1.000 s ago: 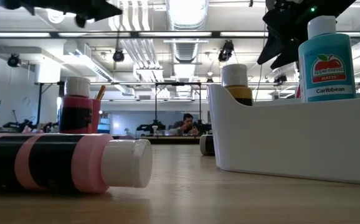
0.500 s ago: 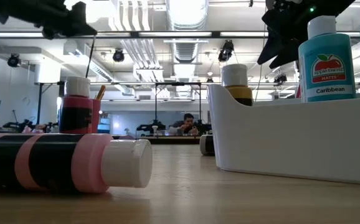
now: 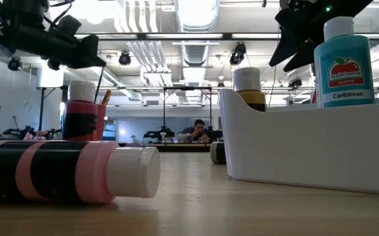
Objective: Pick & Place Paint Supplies
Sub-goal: Put the orange paintbrush into the pink cup
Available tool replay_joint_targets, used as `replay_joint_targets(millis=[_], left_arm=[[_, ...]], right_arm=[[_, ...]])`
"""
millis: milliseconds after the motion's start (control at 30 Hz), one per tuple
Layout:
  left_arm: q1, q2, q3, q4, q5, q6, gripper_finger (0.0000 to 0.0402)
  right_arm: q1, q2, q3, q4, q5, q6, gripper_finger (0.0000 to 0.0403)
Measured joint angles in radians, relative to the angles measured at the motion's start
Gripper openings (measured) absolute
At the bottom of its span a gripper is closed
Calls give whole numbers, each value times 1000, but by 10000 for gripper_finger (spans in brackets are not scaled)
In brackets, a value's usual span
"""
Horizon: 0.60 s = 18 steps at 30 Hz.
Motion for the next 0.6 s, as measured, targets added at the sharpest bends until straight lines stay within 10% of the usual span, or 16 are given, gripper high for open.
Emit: replay_joint_targets(millis=[600], left_arm=[[6,18,-88,-8,-34,-52,0]], right_arm=[[0,0,0,6,1,6,306]])
